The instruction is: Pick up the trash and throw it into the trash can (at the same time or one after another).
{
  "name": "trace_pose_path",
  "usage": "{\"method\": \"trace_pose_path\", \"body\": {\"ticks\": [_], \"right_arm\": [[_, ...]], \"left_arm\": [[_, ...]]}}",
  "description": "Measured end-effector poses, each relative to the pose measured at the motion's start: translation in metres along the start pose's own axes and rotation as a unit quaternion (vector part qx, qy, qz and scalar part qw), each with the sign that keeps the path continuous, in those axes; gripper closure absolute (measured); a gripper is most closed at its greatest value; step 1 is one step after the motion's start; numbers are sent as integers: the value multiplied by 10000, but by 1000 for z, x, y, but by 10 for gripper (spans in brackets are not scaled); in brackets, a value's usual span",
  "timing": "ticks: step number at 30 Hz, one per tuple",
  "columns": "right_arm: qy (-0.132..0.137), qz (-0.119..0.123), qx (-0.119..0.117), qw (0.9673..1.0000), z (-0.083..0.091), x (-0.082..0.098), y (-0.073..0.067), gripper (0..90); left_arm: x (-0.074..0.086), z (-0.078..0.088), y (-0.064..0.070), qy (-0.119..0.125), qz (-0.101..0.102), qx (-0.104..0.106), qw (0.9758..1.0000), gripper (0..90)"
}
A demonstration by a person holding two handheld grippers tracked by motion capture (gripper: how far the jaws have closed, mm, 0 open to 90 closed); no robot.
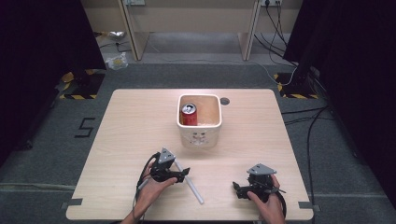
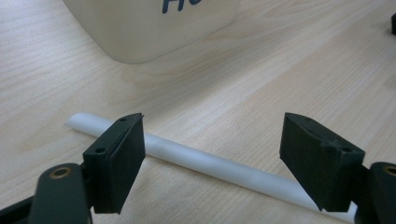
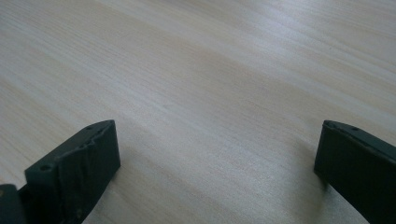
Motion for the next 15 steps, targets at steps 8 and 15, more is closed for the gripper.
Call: {"method": "trace_pose_path", "body": {"ticks": [8,15], "right_arm": [[-6,-13,-6,10000,0,0,0,4],[-11,17,-13,10000,0,0,0,4]], "left_arm": [[4,-9,6,-131,-138,-47,9998,225],[9,-11,7,-254,-293,-91,9992,258]]}}
Point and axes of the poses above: each handheld gripper's, and its own axes: z roughly backward along the jaws, x roughly out of its underside, y roughly to its right, the point moved 3 cm from there along -z, roughly forward along the jaws, and after that the axes turned 5 degrees about -x, right-handed, at the moved point
